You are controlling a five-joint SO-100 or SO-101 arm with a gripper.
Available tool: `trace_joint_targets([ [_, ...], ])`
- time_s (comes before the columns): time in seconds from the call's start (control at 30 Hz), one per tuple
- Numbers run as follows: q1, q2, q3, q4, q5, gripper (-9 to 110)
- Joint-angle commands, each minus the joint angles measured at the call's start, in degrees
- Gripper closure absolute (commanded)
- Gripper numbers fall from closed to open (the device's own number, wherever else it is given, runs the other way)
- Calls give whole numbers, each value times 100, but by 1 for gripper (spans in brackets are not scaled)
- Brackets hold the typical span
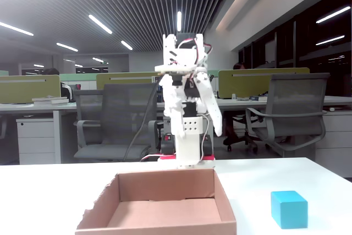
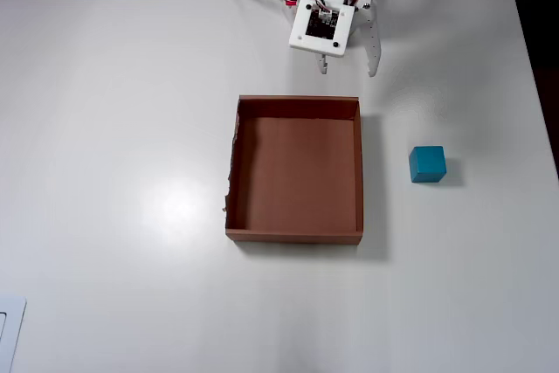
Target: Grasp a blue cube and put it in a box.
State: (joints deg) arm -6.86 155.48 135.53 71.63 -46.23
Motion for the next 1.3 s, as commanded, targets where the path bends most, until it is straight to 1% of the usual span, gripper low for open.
trace_joint_targets([
  [0.0,-237,-712,-1283,176,0,76],
  [0.13,-536,-1714,-2206,299,18,76],
  [0.33,-809,-2813,-3015,404,18,74],
  [0.67,-1143,-4307,-3647,237,246,67],
  [0.87,-1380,-5194,-4025,-18,598,67],
  [1.27,-1608,-6486,-4087,-703,993,67],
])
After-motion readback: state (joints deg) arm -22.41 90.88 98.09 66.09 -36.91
